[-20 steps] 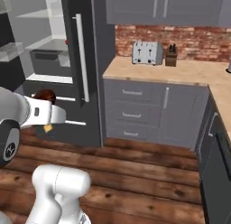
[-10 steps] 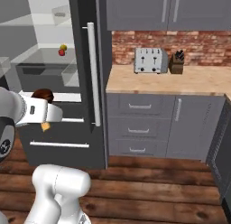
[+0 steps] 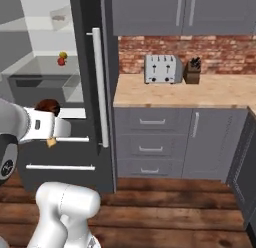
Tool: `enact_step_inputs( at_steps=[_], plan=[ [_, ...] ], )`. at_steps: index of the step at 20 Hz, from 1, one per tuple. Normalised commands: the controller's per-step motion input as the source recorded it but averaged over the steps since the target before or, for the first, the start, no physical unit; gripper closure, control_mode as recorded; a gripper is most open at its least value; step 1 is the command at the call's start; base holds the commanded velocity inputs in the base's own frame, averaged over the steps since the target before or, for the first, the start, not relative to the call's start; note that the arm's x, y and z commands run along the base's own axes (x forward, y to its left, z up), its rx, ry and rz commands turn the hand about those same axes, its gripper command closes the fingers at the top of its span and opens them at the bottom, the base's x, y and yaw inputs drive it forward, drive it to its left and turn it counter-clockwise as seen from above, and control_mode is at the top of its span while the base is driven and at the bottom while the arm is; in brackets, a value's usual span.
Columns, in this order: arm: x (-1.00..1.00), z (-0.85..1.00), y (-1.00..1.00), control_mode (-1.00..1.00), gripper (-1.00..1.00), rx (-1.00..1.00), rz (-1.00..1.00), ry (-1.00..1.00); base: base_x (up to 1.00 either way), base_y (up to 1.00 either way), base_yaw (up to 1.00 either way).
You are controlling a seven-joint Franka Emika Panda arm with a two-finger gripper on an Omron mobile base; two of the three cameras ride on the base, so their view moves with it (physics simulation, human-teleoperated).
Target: Transport the steak and bell pepper to the fridge. Place the steak on the rack containing meat and place the bell pepper on the rack containing the vegetable, ensuring meats and vegetables are on different racks.
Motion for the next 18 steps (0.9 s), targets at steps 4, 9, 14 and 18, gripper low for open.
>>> enact_step_inputs(
  at_steps=[4, 9, 14, 18],
  plan=[
    [0.0, 0.0, 0.0, 1.0, 1.0, 0.0, 0.0, 0.0, 1.0, 0.1, 0.0],
    [0.0, 0.0, 0.0, 1.0, 1.0, 0.0, 0.0, 0.0, 0.23, 0.92, 0.0],
    [0.0, 0.0, 0.0, 1.0, 1.0, 0.0, 0.0, 0.0, 0.05, 0.97, 0.0],
    [0.0, 0.0, 0.0, 1.0, 1.0, 0.0, 0.0, 0.0, 0.47, 0.1, 0.07]
  ],
)
